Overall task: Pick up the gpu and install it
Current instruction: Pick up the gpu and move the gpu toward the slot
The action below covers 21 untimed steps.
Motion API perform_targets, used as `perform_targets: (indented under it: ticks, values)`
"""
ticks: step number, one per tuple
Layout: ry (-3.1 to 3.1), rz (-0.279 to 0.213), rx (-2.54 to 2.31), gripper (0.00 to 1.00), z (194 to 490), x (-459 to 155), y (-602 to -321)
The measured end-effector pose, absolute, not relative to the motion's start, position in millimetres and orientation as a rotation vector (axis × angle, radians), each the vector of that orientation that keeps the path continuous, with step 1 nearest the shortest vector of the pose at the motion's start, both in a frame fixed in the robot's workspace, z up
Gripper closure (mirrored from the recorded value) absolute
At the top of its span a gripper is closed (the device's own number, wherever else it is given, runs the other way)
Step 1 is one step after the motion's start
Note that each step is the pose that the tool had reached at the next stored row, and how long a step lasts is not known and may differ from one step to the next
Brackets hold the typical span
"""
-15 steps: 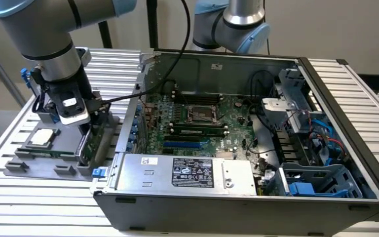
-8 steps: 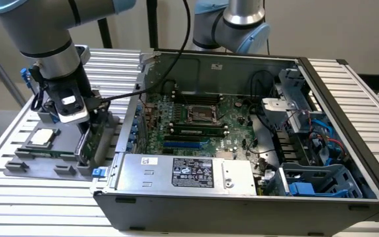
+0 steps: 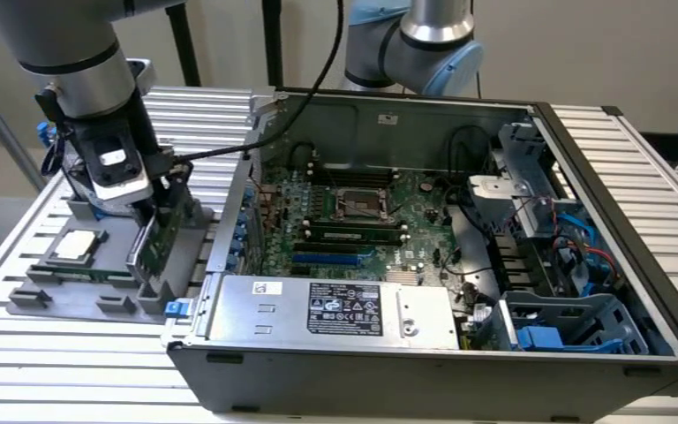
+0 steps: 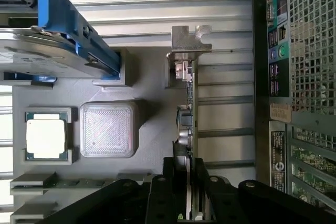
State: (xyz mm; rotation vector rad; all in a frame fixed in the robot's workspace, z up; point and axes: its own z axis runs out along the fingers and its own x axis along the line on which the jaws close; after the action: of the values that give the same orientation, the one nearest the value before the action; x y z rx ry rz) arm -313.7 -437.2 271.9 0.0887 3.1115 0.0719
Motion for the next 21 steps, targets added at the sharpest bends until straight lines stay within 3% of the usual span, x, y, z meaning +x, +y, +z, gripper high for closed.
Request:
perform_targets:
  ticks: [21]
  values:
    - [3.113, 0.072, 0.089, 1.0, 372, -285, -438]
